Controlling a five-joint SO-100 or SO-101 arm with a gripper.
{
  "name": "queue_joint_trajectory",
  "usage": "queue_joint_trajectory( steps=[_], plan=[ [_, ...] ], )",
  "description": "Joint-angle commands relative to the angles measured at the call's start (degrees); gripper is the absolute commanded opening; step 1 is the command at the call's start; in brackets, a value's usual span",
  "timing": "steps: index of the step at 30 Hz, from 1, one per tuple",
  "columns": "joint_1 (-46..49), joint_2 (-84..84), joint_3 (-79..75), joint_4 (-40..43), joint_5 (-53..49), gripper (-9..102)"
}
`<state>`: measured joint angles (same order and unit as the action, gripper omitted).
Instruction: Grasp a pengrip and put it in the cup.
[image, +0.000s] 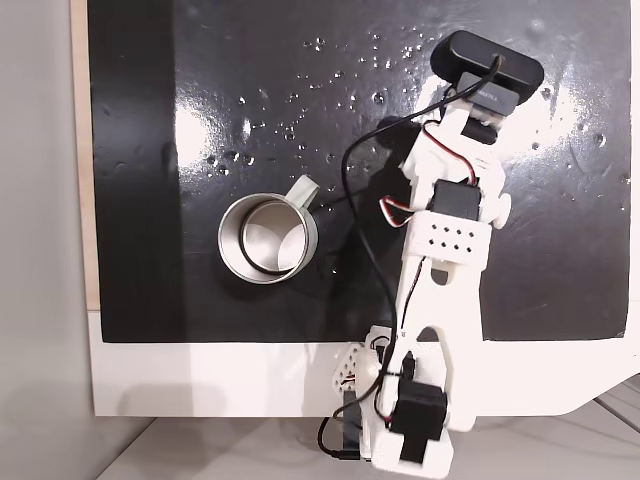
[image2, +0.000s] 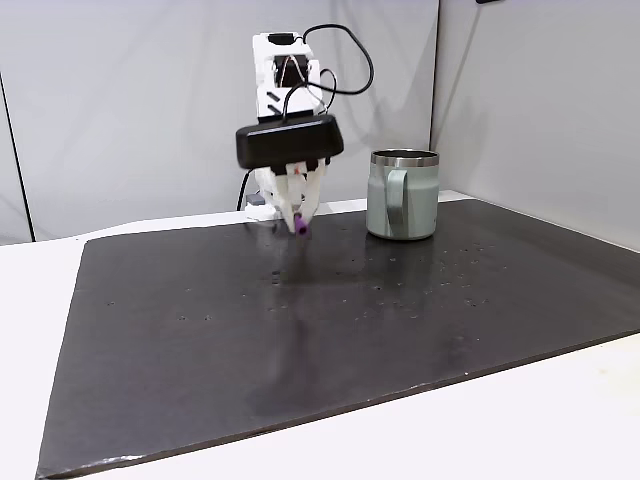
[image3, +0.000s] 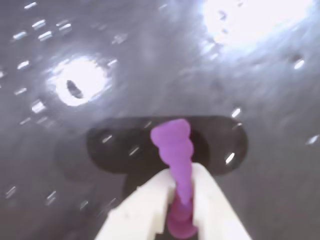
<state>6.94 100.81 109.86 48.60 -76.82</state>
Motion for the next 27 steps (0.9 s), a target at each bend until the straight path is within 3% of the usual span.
queue_joint_trajectory(
  steps=[1, 9, 13, 18, 27],
  plan=[
    [-5.7, 13.8, -1.1, 9.7, 5.1, 0],
    [-23.3, 36.9, -1.8, 32.5, 17.0, 0],
    [-31.3, 43.9, -2.1, 38.7, 24.6, 0],
    [-37.8, 46.0, -1.5, 38.9, 34.5, 0],
    [-42.6, 40.5, -0.5, 27.7, 50.8, 0]
  ],
)
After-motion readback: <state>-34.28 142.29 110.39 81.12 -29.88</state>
